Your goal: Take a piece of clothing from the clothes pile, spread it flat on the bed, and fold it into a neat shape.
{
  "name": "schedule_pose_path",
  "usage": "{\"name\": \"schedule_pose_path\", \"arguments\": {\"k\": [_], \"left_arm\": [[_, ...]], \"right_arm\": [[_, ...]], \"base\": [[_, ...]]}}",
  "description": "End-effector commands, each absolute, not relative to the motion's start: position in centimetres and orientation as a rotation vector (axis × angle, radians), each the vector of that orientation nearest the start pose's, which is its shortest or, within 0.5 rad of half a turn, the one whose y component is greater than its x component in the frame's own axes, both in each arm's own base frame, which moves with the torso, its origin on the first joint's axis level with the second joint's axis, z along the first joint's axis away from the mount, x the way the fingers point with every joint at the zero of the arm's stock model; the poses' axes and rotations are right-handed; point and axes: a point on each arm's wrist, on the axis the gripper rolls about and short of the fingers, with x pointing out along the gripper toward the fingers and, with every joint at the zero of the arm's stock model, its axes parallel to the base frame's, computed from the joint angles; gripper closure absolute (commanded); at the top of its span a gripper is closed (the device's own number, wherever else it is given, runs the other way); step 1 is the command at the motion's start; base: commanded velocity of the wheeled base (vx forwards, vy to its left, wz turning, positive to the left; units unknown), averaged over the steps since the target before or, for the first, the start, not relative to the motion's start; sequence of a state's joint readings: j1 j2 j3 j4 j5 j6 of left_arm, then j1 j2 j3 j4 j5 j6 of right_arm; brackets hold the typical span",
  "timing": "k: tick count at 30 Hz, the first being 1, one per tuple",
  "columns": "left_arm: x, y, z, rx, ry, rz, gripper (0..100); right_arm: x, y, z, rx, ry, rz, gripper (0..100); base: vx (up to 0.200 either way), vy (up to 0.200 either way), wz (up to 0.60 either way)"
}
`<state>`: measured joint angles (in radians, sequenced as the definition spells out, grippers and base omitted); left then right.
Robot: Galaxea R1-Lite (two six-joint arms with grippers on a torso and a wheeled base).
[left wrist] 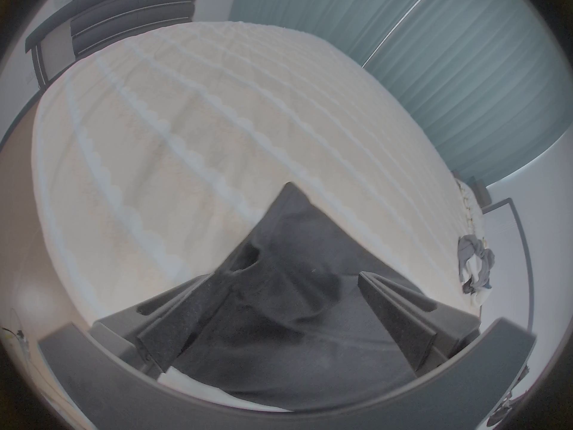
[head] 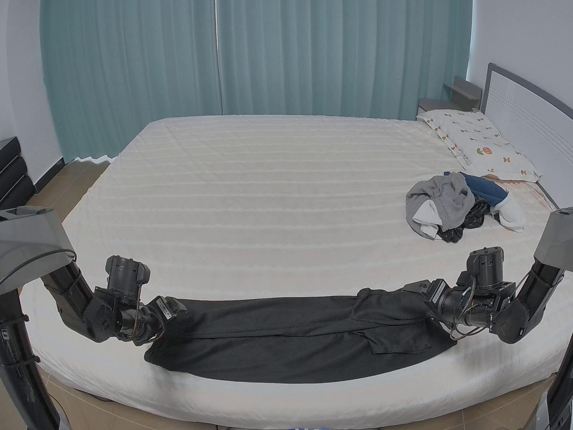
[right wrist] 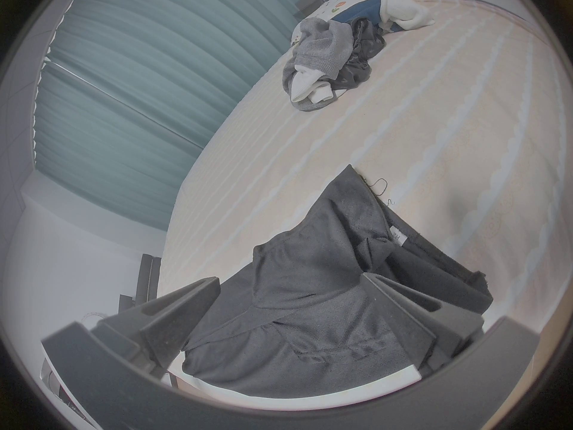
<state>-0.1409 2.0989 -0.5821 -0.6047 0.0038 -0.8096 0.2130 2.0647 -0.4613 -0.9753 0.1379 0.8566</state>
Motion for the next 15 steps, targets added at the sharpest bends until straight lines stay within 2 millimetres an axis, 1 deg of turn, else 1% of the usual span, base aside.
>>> {"name": "schedule_pose_path", "arguments": {"k": [1,6,7,10,14,15], "left_arm": [[30.3,-4.7,-0.8,-0.705,0.891,0.268,0],[30.3,-4.8,-1.0,-0.707,0.896,0.272,0],[30.2,-4.8,-1.3,-0.704,0.905,0.275,100],[30.3,-4.8,-1.4,-0.703,0.904,0.276,100],[30.5,-4.7,-0.2,-0.744,0.856,0.272,100],[30.5,-4.7,-0.2,-0.744,0.856,0.272,100]], "right_arm": [[28.7,6.5,2.4,0.792,0.744,0.044,0],[28.6,6.9,2.3,0.785,0.755,0.053,0],[28.6,7.0,2.3,0.782,0.763,0.054,0],[28.4,7.3,2.3,0.776,0.772,0.061,0],[28.1,7.8,2.2,0.753,0.785,0.036,0],[28.1,7.8,2.2,0.753,0.785,0.036,0]], "base": [[0.0,0.0,0.0],[0.0,0.0,0.0],[0.0,0.0,0.0],[0.0,0.0,0.0],[0.0,0.0,0.0],[0.0,0.0,0.0]]}}
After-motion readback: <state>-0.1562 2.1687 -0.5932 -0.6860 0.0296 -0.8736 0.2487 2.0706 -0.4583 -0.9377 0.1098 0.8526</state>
